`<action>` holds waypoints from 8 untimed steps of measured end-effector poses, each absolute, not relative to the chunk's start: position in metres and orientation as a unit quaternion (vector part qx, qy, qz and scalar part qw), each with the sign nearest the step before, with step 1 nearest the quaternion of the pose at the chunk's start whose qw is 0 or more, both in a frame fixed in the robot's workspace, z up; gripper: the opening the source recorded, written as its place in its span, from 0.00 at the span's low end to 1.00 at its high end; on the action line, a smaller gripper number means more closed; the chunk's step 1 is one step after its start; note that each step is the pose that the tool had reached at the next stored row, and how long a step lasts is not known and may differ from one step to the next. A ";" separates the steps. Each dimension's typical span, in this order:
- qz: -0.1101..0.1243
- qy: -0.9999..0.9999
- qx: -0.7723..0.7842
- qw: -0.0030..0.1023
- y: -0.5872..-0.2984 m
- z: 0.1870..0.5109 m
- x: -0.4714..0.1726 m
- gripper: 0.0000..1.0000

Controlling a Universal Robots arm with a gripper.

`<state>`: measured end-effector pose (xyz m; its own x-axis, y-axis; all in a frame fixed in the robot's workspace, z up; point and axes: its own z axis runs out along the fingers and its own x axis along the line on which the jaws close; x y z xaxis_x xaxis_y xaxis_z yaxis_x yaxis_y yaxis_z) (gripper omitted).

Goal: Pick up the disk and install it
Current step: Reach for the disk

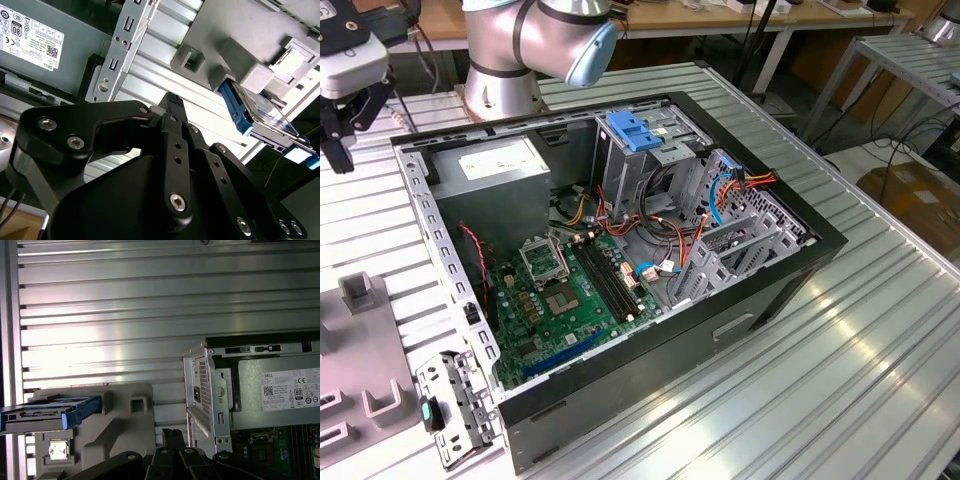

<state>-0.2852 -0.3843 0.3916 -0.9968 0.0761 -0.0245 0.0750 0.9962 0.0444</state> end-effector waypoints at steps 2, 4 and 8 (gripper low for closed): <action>0.022 0.999 0.038 0.013 -0.384 0.392 -0.288 0.11; 0.022 0.999 0.038 0.013 -0.384 0.392 -0.291 0.11; 0.022 0.999 0.038 0.013 -0.383 0.392 -0.298 0.11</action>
